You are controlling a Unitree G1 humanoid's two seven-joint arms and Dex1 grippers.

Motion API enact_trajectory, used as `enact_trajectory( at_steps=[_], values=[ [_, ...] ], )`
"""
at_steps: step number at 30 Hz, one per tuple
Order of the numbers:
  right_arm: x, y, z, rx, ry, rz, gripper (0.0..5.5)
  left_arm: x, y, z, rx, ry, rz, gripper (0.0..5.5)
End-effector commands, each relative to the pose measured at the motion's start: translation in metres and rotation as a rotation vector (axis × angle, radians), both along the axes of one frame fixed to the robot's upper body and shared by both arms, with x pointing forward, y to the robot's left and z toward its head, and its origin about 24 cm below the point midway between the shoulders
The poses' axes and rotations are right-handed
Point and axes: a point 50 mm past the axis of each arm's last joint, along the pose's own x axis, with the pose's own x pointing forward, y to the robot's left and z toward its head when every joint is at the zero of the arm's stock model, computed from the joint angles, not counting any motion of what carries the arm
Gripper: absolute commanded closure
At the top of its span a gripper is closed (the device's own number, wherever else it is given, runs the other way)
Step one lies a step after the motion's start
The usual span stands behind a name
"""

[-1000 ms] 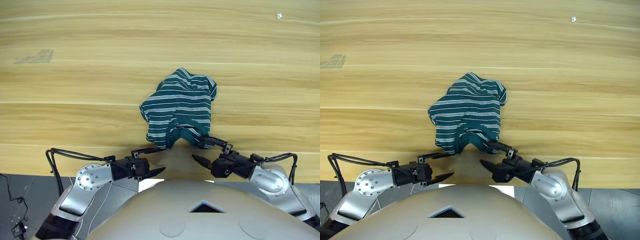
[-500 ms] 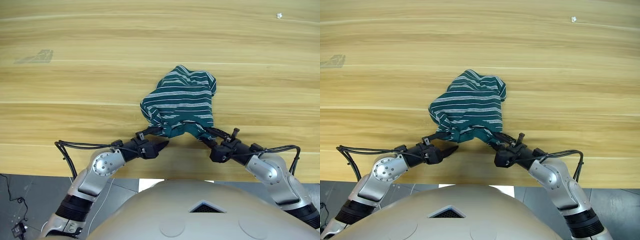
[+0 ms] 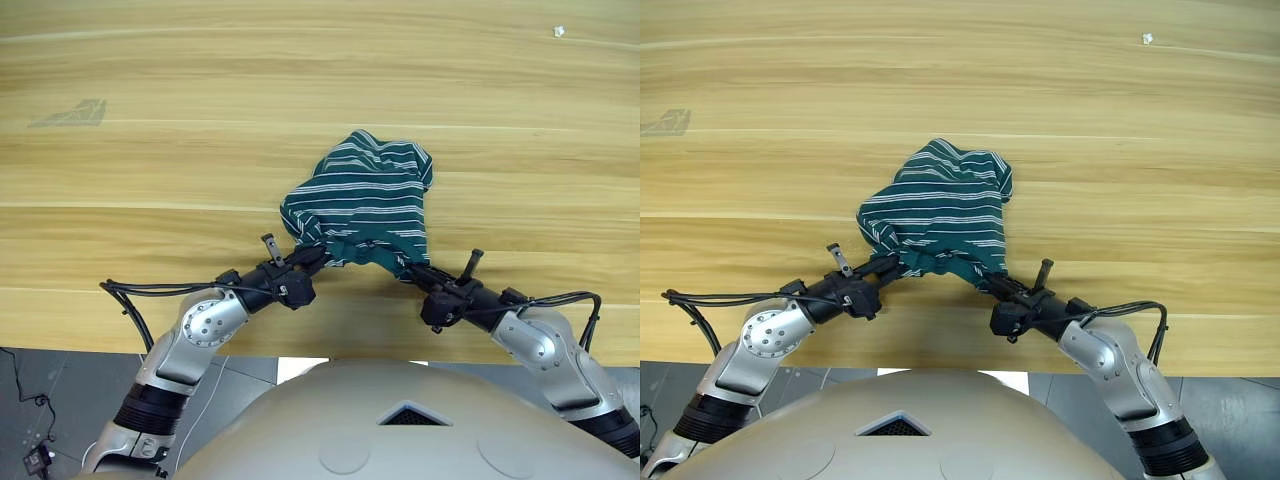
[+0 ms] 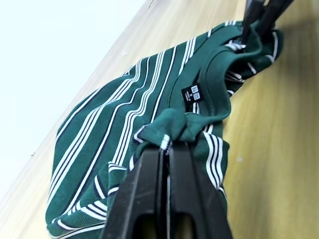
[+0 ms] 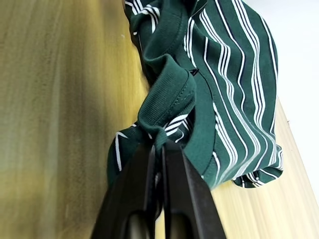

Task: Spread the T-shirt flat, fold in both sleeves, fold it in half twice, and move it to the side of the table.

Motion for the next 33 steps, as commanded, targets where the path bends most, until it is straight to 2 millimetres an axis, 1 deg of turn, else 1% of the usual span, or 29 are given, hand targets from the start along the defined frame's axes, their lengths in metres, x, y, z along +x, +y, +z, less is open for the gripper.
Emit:
enact_trajectory(
  at_steps=[1,2,6,9,11,13,17,19,21,22,24,25,26,27,28,29,30,31,32,33],
  values=[
    [0.001,-0.002,0.018,0.086,-0.036,-0.01,5.5,0.007,0.001,0.008,-0.072,-0.003,0.033,5.49],
    [0.003,-0.003,0.025,0.121,-0.051,-0.017,5.5,0.008,0.002,0.01,-0.096,0.005,0.042,5.49],
    [0.016,-0.016,0.072,0.335,-0.153,-0.074,5.5,0.02,0.017,0.028,-0.266,0.062,0.112,5.49],
    [0.029,-0.039,0.098,0.417,-0.237,-0.141,5.5,0.036,0.04,0.054,-0.428,0.069,0.174,5.49],
    [0.037,-0.052,0.11,0.431,-0.289,-0.182,5.5,0.043,0.053,0.069,-0.504,0.056,0.198,5.49],
    [0.041,-0.061,0.12,0.448,-0.323,-0.201,5.5,0.045,0.064,0.084,-0.569,0.06,0.19,5.49],
    [0.041,-0.064,0.137,0.489,-0.373,-0.171,5.5,0.034,0.071,0.104,-0.641,0.113,0.074,5.49],
    [0.048,-0.064,0.147,0.463,-0.418,-0.137,5.5,0.043,0.073,0.117,-0.67,0.081,0.065,5.49],
    [0.059,-0.061,0.154,0.423,-0.451,-0.098,5.5,0.06,0.068,0.123,-0.64,0.053,0.07,5.49],
    [0.067,-0.06,0.156,0.405,-0.458,-0.078,5.5,0.071,0.065,0.122,-0.6,0.051,0.074,5.49],
    [0.097,-0.054,0.162,0.332,-0.476,-0.015,5.5,0.114,0.06,0.122,-0.49,0.041,0.122,5.49],
    [0.125,-0.053,0.169,0.297,-0.49,-0.009,5.5,0.149,0.062,0.129,-0.443,0.018,0.188,5.49],
    [0.154,-0.054,0.178,0.257,-0.509,-0.026,5.5,0.183,0.064,0.139,-0.408,-0.009,0.259,5.49],
    [0.183,-0.056,0.19,0.211,-0.537,-0.065,5.5,0.212,0.066,0.155,-0.396,-0.036,0.34,5.49],
    [0.218,-0.062,0.214,0.151,-0.604,-0.166,5.5,0.24,0.07,0.187,-0.4,-0.108,0.451,5.49],
    [0.247,-0.07,0.254,0.081,-0.741,-0.331,5.5,0.255,0.076,0.239,-0.471,-0.217,0.555,5.49],
    [0.258,-0.079,0.298,0.058,-0.892,-0.487,5.5,0.257,0.081,0.289,-0.551,-0.324,0.617,5.49],
    [0.255,-0.089,0.341,0.093,-1.044,-0.623,5.5,0.25,0.085,0.332,-0.641,-0.42,0.643,5.49],
    [0.241,-0.098,0.382,0.164,-1.202,-0.713,5.5,0.235,0.089,0.376,-0.765,-0.512,0.611,5.49],
    [0.224,-0.102,0.407,0.221,-1.312,-0.718,5.5,0.217,0.091,0.41,-0.859,-0.59,0.54,5.49]
  ],
)
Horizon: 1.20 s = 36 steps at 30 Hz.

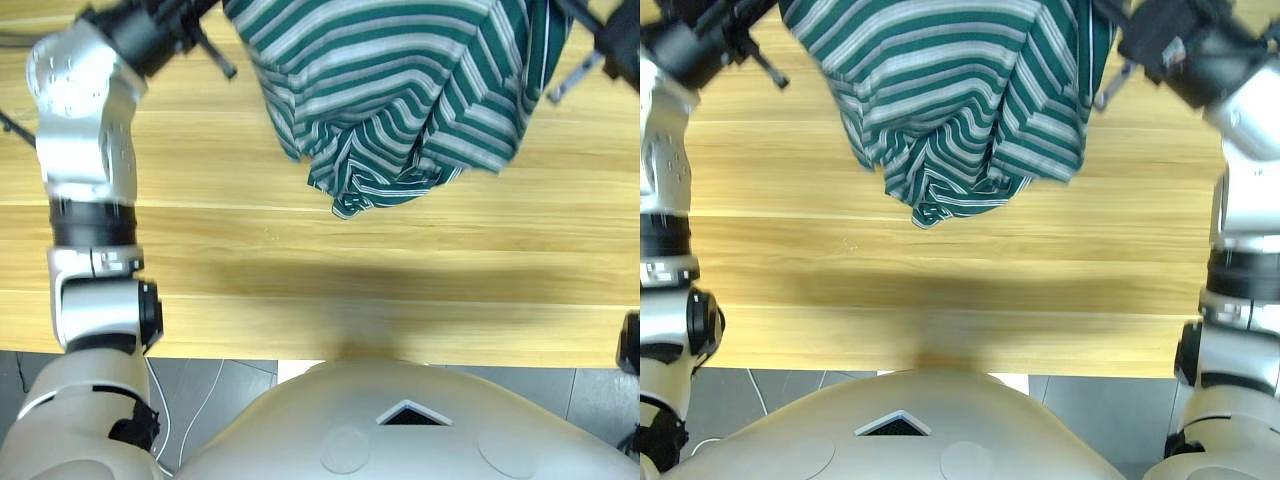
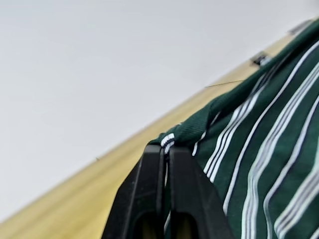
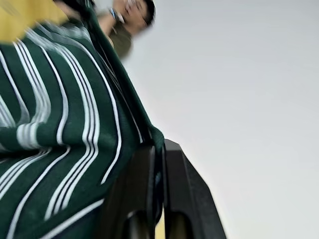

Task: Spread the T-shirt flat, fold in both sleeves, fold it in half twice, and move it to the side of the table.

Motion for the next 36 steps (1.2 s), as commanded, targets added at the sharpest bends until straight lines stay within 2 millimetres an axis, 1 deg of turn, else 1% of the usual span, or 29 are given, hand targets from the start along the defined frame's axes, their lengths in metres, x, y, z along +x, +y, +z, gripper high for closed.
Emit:
enact_trajectory(
  at_steps=[1,2,3,4,5,6,7,8,9,10,11,13,14,16,17,18,20,23,25,28,29,30,31,34,35,36],
  values=[
    [0.011,-0.058,0.205,0.17,-0.68,-0.567,5.5,-0.015,0.048,0.242,-0.402,-0.483,0.334,5.49],
    [0.007,-0.058,0.202,0.127,-0.702,-0.533,5.5,-0.022,0.048,0.25,-0.405,-0.514,0.28,5.49],
    [0.01,-0.058,0.183,0.047,-0.676,-0.493,5.5,-0.02,0.045,0.242,-0.356,-0.505,0.231,5.49],
    [0.017,-0.058,0.153,-0.057,-0.624,-0.456,5.5,-0.012,0.041,0.221,-0.279,-0.462,0.186,5.49],
    [0.022,-0.057,0.112,-0.18,-0.55,-0.39,5.5,-0.004,0.037,0.19,-0.19,-0.397,0.136,5.49],
    [0.023,-0.056,0.08,-0.266,-0.491,-0.334,5.5,0.001,0.035,0.167,-0.139,-0.345,0.095,5.49],
    [0.02,-0.055,0.054,-0.334,-0.446,-0.277,5.5,0.003,0.034,0.147,-0.108,-0.293,0.058,5.49],
    [0.011,-0.052,0.02,-0.422,-0.386,-0.193,5.5,0.002,0.033,0.116,-0.052,-0.222,0.01,5.49],
    [0.001,-0.05,-0.009,-0.478,-0.331,-0.125,5.5,-0.002,0.03,0.089,-0.011,-0.147,-0.043,5.49],
    [-0.012,-0.046,-0.041,-0.542,-0.263,-0.047,5.5,-0.01,0.027,0.054,0.062,-0.059,-0.107,5.49],
    [-0.03,-0.042,-0.071,-0.587,-0.183,0.029,5.5,-0.024,0.023,0.016,0.111,0.051,-0.188,5.49],
    [-0.064,-0.036,-0.116,-0.633,-0.029,0.141,5.5,-0.057,0.017,-0.039,0.188,0.226,-0.328,5.49],
    [-0.08,-0.033,-0.133,-0.648,0.048,0.19,5.5,-0.074,0.016,-0.058,0.212,0.301,-0.388,5.49],
    [-0.118,-0.029,-0.174,-0.709,0.257,0.285,5.5,-0.116,0.017,-0.099,0.298,0.477,-0.52,5.49],
    [-0.136,-0.028,-0.188,-0.731,0.338,0.327,5.5,-0.135,0.018,-0.113,0.332,0.554,-0.569,5.49],
    [-0.152,-0.026,-0.198,-0.743,0.41,0.356,5.5,-0.151,0.02,-0.125,0.361,0.617,-0.6,5.49],
    [-0.177,-0.022,-0.21,-0.746,0.516,0.391,5.5,-0.172,0.023,-0.138,0.386,0.694,-0.621,5.49],
    [-0.2,-0.015,-0.218,-0.734,0.608,0.405,5.5,-0.185,0.026,-0.151,0.421,0.749,-0.574,5.49],
    [-0.208,-0.013,-0.221,-0.722,0.639,0.396,5.5,-0.188,0.026,-0.16,0.445,0.77,-0.537,5.49],
    [-0.211,-0.011,-0.223,-0.702,0.669,0.379,5.5,-0.191,0.024,-0.17,0.457,0.785,-0.511,5.49],
    [-0.212,-0.011,-0.223,-0.694,0.675,0.377,5.5,-0.193,0.024,-0.172,0.454,0.791,-0.508,5.25],
    [-0.213,-0.011,-0.222,-0.684,0.685,0.375,5.15,-0.195,0.023,-0.174,0.449,0.8,-0.511,5.11],
    [-0.214,-0.01,-0.22,-0.668,0.694,0.371,5.01,-0.198,0.023,-0.176,0.443,0.809,-0.519,4.96],
    [-0.214,-0.006,-0.206,-0.564,0.709,0.355,4.55,-0.208,0.024,-0.174,0.411,0.832,-0.566,4.47],
    [-0.214,-0.003,-0.196,-0.505,0.713,0.354,4.35,-0.212,0.025,-0.17,0.385,0.827,-0.596,4.26],
    [-0.212,0.0,-0.183,-0.419,0.717,0.351,4.32,-0.215,0.025,-0.163,0.338,0.815,-0.626,4.24]
  ],
)
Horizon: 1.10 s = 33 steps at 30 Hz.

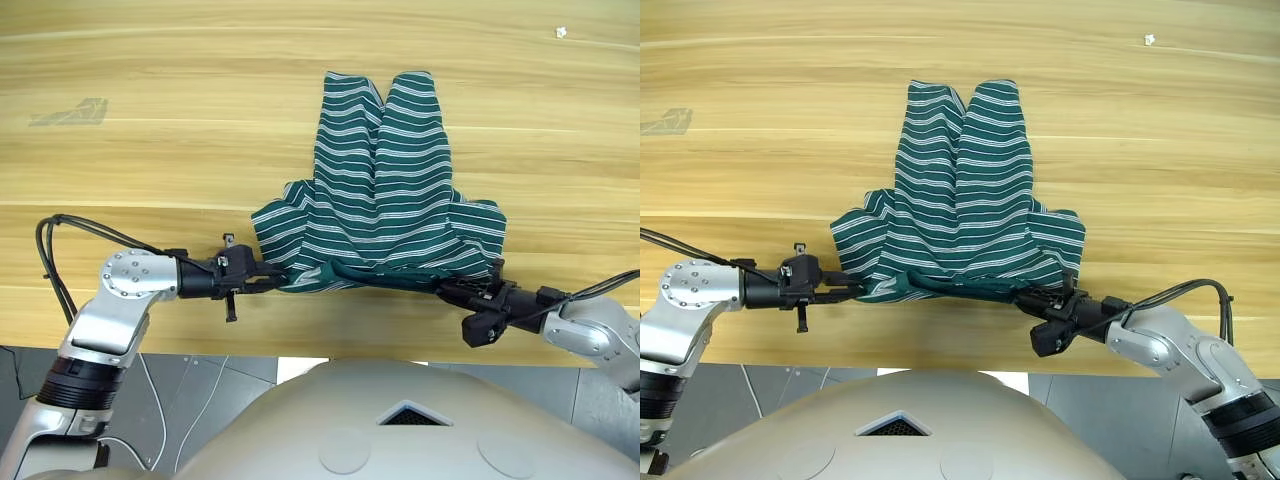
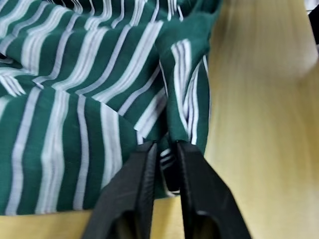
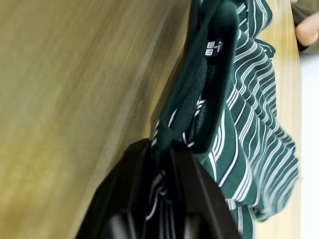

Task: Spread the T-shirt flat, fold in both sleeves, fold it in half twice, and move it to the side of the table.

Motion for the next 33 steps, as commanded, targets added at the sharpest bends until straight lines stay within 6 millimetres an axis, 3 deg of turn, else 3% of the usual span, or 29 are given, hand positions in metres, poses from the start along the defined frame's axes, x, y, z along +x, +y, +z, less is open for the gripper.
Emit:
enact_trajectory(
  at_steps=[1,3,5,8,12,15,18,22,26,33],
  values=[
    [-0.002,0.005,0.033,0.172,0.106,-0.088,4.32,-0.009,0.003,0.022,-0.139,0.008,-0.045,4.24],
    [0.013,0.002,0.065,0.457,0.221,-0.229,4.32,-0.009,0.007,0.038,-0.264,0.006,-0.049,4.24],
    [0.029,-0.013,0.085,0.639,0.305,-0.332,4.32,-0.004,0.012,0.052,-0.355,-0.012,-0.032,4.24],
    [0.051,-0.038,0.095,0.756,0.312,-0.458,4.65,0.018,0.016,0.065,-0.42,-0.085,0.064,4.22],
    [0.075,-0.051,0.068,0.453,0.184,-0.589,5.45,0.069,0.008,0.053,-0.24,-0.169,0.304,4.89],
    [0.093,-0.049,0.047,0.255,0.128,-0.616,5.5,0.085,-0.008,0.031,-0.047,-0.218,0.311,5.37],
    [0.106,-0.047,0.031,0.136,0.1,-0.623,5.5,0.095,-0.019,0.017,0.077,-0.246,0.291,5.47],
    [0.114,-0.048,0.012,0.049,0.112,-0.618,5.5,0.096,-0.015,-0.003,0.215,-0.183,0.277,5.47],
    [0.108,-0.054,-0.006,-0.052,0.173,-0.59,5.5,0.095,-0.005,-0.014,0.299,-0.173,0.291,5.47],
    [0.1,-0.062,-0.004,-0.071,0.154,-0.571,5.5,0.084,0.008,-0.026,0.356,-0.144,0.304,5.47]
  ],
)
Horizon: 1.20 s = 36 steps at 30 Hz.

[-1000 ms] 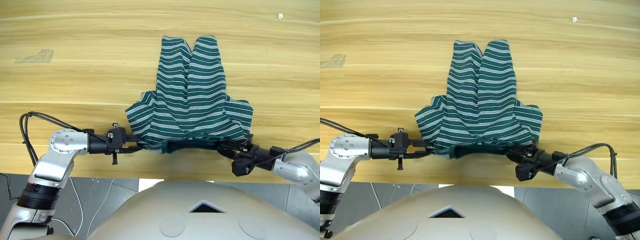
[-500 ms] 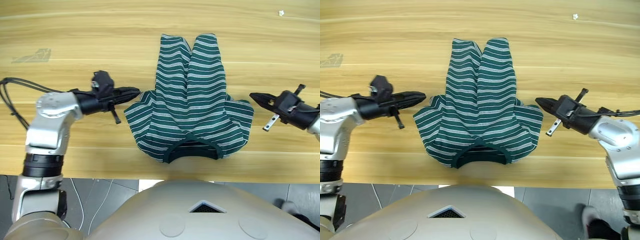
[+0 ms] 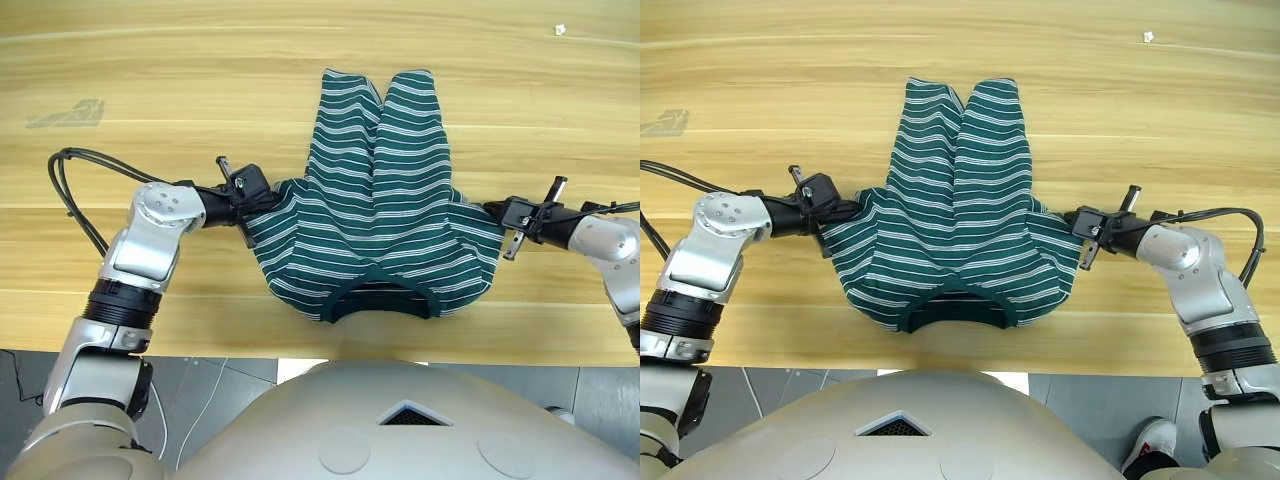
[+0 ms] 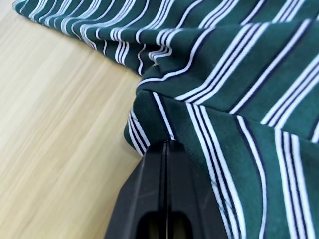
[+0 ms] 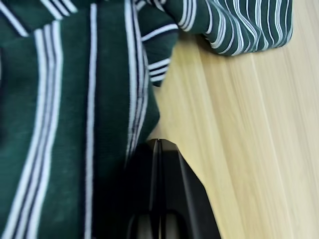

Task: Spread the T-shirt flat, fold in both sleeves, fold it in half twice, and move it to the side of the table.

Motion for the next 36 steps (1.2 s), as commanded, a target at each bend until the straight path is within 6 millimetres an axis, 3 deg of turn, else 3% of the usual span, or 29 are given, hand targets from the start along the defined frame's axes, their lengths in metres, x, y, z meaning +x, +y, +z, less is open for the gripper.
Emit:
enact_trajectory(
  at_steps=[1,8,14,18,22,31,36],
  values=[
    [-0.012,-0.012,-0.008,-0.089,0.031,0.013,5.5,-0.014,0.019,-0.021,0.091,0.085,0.06,5.47],
    [-0.041,-0.026,-0.013,-0.186,0.029,0.032,5.5,-0.03,0.045,-0.017,0.049,0.084,0.193,5.47],
    [-0.044,-0.025,-0.01,-0.162,-0.019,0.005,5.5,-0.037,0.045,-0.019,-0.005,0.089,0.234,5.47],
    [-0.015,-0.004,0.031,0.03,-0.318,-0.028,5.5,-0.039,0.039,-0.02,-0.035,0.091,0.224,5.47],
    [-0.009,0.025,0.052,0.118,-0.438,0.065,5.5,-0.041,0.038,-0.02,-0.051,0.097,0.227,5.47],
    [-0.013,0.057,0.015,0.079,-0.311,0.209,5.5,-0.039,0.034,-0.019,-0.071,0.091,0.232,5.47],
    [-0.019,0.044,-0.008,-0.05,-0.225,0.183,5.5,-0.04,0.037,-0.018,-0.072,0.089,0.263,5.47]
  ],
)
